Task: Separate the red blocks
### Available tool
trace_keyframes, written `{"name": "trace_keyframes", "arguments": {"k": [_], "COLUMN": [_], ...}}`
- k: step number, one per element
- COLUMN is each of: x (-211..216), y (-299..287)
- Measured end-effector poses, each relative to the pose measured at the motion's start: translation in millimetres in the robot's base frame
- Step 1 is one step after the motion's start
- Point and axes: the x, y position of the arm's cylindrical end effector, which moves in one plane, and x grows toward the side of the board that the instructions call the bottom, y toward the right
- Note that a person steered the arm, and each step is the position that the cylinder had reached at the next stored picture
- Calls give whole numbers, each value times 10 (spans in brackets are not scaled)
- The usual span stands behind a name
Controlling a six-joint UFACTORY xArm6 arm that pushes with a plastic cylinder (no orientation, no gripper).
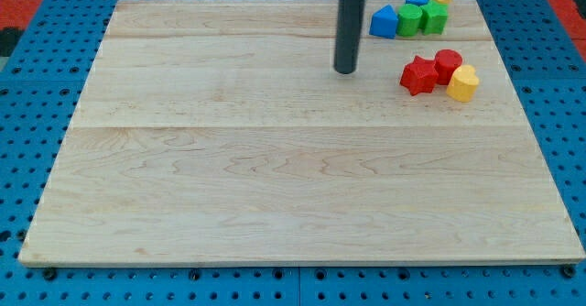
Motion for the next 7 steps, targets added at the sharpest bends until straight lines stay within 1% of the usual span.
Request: {"name": "trace_keyframes", "arguments": {"k": [1, 2, 3, 4, 5, 6, 7], "x": [-60, -202, -705, -1247, -1473, -1473, -1026], "y": [172, -480, -894, -608, -219, -121, -442]}}
